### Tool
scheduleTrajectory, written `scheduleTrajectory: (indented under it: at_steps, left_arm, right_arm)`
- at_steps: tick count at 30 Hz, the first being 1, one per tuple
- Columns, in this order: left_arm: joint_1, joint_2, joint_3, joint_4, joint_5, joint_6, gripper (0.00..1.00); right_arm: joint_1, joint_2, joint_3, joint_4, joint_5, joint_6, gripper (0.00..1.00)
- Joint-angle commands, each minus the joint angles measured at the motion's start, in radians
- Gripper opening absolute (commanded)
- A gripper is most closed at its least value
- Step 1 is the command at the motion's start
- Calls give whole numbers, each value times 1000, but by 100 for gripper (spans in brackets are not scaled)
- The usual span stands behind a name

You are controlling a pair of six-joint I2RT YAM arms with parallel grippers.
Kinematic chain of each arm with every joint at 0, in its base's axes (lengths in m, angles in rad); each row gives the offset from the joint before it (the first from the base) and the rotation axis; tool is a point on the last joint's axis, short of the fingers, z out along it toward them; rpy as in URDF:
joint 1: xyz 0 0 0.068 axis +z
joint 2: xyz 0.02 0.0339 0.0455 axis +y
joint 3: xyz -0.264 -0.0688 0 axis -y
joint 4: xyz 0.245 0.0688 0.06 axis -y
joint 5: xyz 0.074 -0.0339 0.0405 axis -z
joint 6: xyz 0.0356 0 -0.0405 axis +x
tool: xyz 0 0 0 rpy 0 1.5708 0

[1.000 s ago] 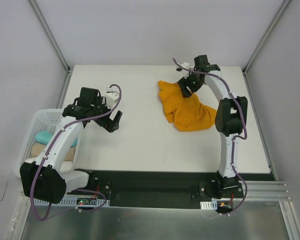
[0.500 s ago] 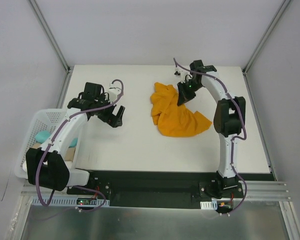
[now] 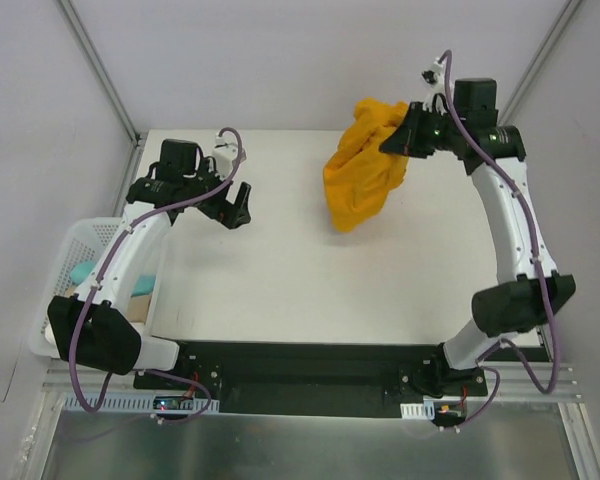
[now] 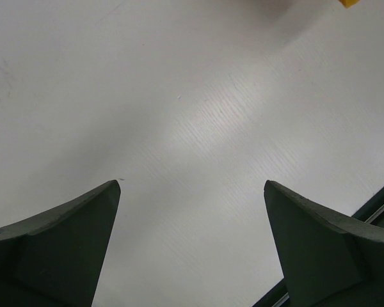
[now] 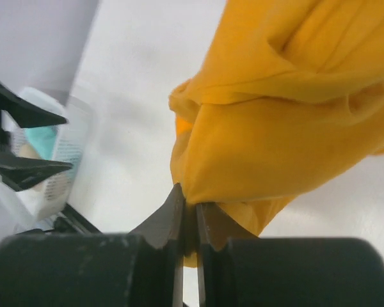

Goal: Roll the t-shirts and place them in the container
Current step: Pick up the T-shirt from the center of the board, then place the T-shirt at the center of the board.

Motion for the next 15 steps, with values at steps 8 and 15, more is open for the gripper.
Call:
scheduleTrajectory:
  at_steps: [8, 15]
  left_arm:
    - [-35, 49, 3, 2, 122, -9, 99]
    - [-33, 76, 63, -19, 26, 93, 99]
  right_arm:
    - [-21, -297, -584, -347, 177, -271, 69]
    - [-37, 13, -70, -269, 106, -633, 70]
